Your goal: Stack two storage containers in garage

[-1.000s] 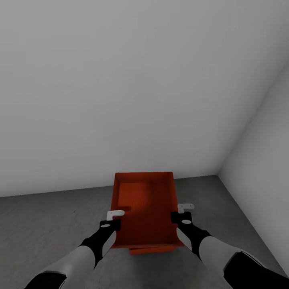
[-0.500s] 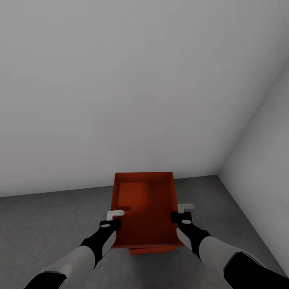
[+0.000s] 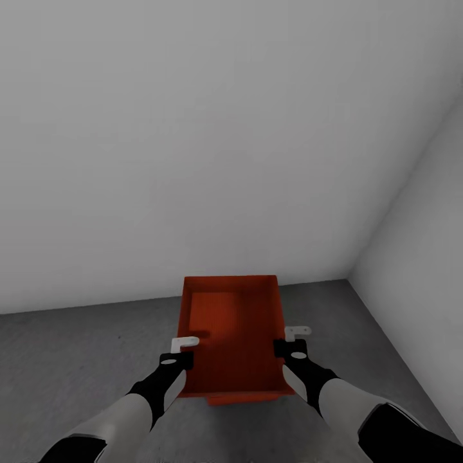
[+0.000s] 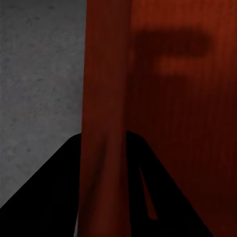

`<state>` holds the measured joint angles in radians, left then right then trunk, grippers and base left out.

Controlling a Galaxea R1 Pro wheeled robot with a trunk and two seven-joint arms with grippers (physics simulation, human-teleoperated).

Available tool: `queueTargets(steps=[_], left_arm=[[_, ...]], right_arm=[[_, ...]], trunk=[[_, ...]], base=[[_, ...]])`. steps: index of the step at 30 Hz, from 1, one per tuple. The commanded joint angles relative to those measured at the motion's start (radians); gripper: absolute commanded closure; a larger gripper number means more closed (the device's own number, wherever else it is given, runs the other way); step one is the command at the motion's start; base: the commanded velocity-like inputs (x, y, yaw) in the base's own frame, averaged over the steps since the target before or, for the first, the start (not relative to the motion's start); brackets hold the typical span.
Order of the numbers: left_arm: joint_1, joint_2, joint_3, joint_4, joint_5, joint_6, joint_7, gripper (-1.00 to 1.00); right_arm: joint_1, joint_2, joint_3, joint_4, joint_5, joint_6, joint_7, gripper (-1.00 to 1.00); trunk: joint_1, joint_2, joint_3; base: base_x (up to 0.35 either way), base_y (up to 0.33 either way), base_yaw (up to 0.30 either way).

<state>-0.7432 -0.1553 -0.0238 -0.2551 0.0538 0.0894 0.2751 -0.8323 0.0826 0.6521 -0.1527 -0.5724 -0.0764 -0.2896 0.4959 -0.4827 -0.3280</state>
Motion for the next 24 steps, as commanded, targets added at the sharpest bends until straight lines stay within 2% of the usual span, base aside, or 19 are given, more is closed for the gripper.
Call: queueTargets(steps=[1,24], left_arm=[[-0.001,0.01,-0.007,-0.006,-0.008,0.007,0.014,1.0],[-0.001,0.01,-0.007,-0.006,-0.008,0.007,0.015,1.0]], right_arm=[[-0.001,-0.01,0.011,0.05,-0.026,-0.002,-0.003,1.0],[-0.001,-0.011,0.011,0.05,-0.026,0.0,-0.003,1.0]], trunk=[[0.0,-0.002,-0.002],[0.0,-0.002,-0.002]], base=[[-0.033,-0.017,0.0],[-0.003,-0.001,0.0]])
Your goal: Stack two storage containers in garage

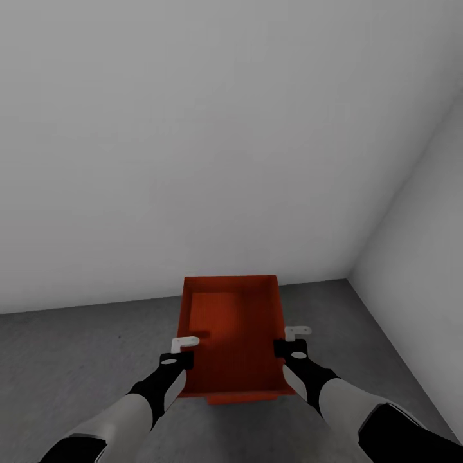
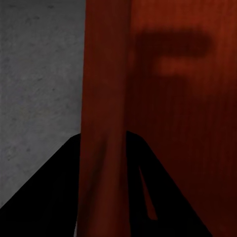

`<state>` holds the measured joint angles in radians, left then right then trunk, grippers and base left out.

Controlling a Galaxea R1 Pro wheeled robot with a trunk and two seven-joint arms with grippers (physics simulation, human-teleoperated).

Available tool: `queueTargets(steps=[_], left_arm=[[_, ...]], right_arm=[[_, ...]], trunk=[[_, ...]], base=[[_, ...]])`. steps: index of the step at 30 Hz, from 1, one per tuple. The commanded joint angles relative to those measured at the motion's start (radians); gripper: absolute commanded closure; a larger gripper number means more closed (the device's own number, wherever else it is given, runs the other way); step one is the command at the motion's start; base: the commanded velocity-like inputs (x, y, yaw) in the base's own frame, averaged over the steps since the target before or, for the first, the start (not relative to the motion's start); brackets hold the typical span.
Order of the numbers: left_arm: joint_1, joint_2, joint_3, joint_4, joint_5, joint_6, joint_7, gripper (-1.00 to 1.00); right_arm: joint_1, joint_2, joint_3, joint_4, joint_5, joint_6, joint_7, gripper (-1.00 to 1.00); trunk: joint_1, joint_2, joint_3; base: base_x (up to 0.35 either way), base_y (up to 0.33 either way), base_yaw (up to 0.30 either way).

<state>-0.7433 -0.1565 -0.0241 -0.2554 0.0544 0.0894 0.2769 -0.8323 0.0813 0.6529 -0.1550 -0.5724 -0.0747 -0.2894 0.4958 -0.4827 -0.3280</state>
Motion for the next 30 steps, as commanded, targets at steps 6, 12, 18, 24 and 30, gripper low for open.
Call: queueTargets(steps=[6,12,18,24,30], left_arm=[[-0.001,0.011,-0.005,-0.007,-0.008,0.007,0.012,1.0],[-0.001,0.009,0.0,-0.007,-0.002,0.009,0.028,1.0],[-0.001,0.008,0.005,-0.007,0.002,0.01,0.046,1.0],[-0.001,0.007,0.006,-0.007,0.004,0.009,0.049,1.0],[-0.001,0.007,0.005,-0.007,0.004,0.009,0.048,1.0]], right_arm=[[-0.001,-0.011,0.01,0.052,-0.026,-0.002,-0.004,1.0],[-0.001,-0.011,0.009,0.052,-0.026,-0.002,-0.004,1.0],[-0.001,-0.011,0.008,0.052,-0.026,-0.002,-0.006,1.0],[-0.001,-0.011,0.009,0.052,-0.026,-0.002,-0.007,1.0],[-0.001,-0.01,0.009,0.052,-0.026,-0.002,-0.007,1.0]], trunk=[[0.0,-0.002,-0.002],[0.0,-0.002,-0.002],[0.0,-0.002,-0.002],[0.016,-0.03,-0.014],[0.039,-0.072,-0.033]], base=[[0.0,0.0,0.0],[0.0,0.0,0.0],[0.0,0.0,0.0],[0.0,0.0,0.0],[0.0,0.0,0.0]])
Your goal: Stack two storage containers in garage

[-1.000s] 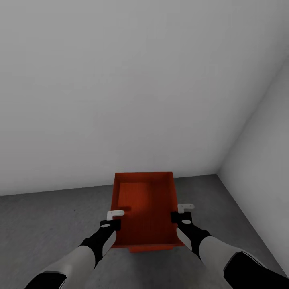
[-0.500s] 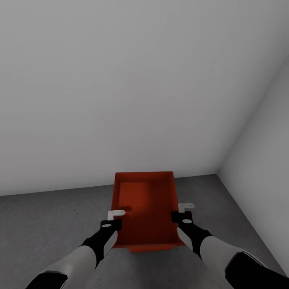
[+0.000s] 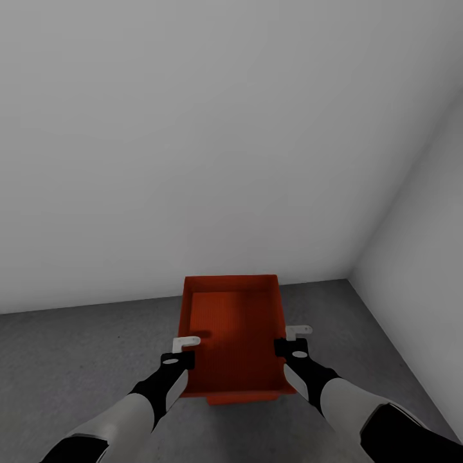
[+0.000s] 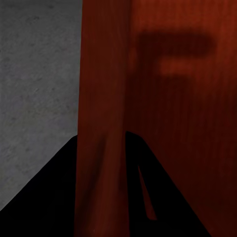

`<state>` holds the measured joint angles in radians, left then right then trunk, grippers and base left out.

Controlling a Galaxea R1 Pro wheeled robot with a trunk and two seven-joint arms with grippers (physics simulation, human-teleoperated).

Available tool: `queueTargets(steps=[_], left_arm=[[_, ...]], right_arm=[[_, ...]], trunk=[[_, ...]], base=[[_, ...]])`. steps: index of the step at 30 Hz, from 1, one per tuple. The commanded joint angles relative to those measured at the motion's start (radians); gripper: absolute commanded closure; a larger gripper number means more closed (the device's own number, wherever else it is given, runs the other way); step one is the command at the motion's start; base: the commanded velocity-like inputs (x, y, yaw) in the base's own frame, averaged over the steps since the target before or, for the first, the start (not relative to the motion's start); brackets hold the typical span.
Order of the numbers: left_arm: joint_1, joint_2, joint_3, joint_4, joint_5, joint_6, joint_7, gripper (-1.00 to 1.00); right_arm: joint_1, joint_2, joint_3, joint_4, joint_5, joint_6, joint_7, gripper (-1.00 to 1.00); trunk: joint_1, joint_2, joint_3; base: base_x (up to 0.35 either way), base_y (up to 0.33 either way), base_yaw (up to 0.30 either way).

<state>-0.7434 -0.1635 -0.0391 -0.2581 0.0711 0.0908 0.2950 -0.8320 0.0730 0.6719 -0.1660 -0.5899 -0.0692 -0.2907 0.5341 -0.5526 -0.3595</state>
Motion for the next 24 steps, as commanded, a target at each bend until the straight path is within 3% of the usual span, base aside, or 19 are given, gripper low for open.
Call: queueTargets(steps=[1,6,12,21,24], left_arm=[[-0.001,0.014,0.019,-0.004,-0.013,0.007,0.03,1.0],[-0.001,0.015,0.019,-0.004,-0.013,0.007,0.03,1.0],[-0.001,0.015,0.019,-0.004,-0.013,0.007,0.03,1.0],[-0.001,0.015,0.019,-0.004,-0.013,0.007,0.03,1.0],[-0.001,0.015,0.019,-0.004,-0.013,0.007,0.031,1.0]], right_arm=[[-0.001,-0.002,-0.01,0.063,-0.008,-0.007,-0.005,1.0],[-0.001,-0.002,-0.01,0.063,-0.008,-0.007,-0.005,1.0],[-0.001,-0.002,-0.009,0.063,-0.008,-0.007,-0.005,1.0],[-0.001,-0.002,-0.01,0.063,-0.008,-0.007,-0.005,1.0],[-0.001,-0.002,-0.01,0.063,-0.008,-0.007,-0.005,1.0]], trunk=[[0.004,-0.009,-0.004],[0.023,-0.044,-0.02],[0.023,-0.044,-0.02],[0.058,-0.107,-0.048],[0.058,-0.107,-0.048]], base=[[0.0,0.0,0.0],[0.0,0.0,0.0],[0.0,0.0,0.0],[0.0,0.0,0.0],[0.0,0.0,0.0]])
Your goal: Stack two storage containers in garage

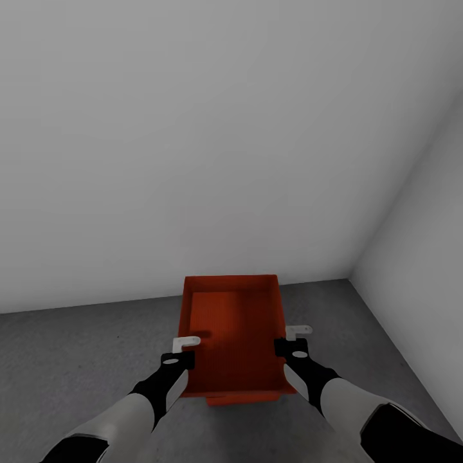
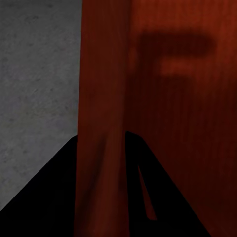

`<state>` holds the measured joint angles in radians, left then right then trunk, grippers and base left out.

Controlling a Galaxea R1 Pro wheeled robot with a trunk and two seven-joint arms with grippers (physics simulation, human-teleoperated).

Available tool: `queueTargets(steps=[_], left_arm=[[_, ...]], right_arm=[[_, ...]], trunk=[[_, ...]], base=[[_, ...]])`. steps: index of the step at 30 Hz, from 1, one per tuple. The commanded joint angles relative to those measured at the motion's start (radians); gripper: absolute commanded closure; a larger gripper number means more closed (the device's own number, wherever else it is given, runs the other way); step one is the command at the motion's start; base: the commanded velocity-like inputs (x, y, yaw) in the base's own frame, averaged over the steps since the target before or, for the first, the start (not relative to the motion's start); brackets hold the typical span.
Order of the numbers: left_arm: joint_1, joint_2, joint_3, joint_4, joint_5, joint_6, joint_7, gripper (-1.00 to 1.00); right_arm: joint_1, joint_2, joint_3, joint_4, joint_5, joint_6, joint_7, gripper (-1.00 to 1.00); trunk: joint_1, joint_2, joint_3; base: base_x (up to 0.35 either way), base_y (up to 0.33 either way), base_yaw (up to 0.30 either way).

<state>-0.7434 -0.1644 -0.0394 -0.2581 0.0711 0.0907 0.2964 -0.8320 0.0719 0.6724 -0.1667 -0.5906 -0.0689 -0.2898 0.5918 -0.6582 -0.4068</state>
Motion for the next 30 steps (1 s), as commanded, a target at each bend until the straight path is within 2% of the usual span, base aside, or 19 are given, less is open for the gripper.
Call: queueTargets(steps=[1,22,27,30], left_arm=[[-0.001,0.016,0.019,-0.004,-0.013,0.007,0.03,1.0],[-0.001,0.014,0.018,-0.003,-0.014,0.007,0.031,1.0],[-0.001,0.015,0.018,-0.004,-0.014,0.007,0.032,1.0],[-0.001,0.014,0.018,-0.004,-0.014,0.007,0.032,1.0]], right_arm=[[-0.001,-0.001,-0.01,0.064,-0.008,-0.008,-0.006,1.0],[0.0,0.003,-0.01,0.064,-0.009,-0.008,-0.008,1.0],[-0.001,0.003,-0.01,0.064,-0.009,-0.008,-0.008,1.0],[-0.001,0.003,-0.01,0.064,-0.009,-0.008,-0.008,1.0]], trunk=[[0.0,-0.001,-0.001],[0.081,-0.148,-0.067],[0.081,-0.148,-0.067],[0.092,-0.169,-0.076]], base=[[0.0,0.0,0.0],[0.0,0.0,0.0],[0.0,0.0,0.0],[0.0,0.0,0.0]])
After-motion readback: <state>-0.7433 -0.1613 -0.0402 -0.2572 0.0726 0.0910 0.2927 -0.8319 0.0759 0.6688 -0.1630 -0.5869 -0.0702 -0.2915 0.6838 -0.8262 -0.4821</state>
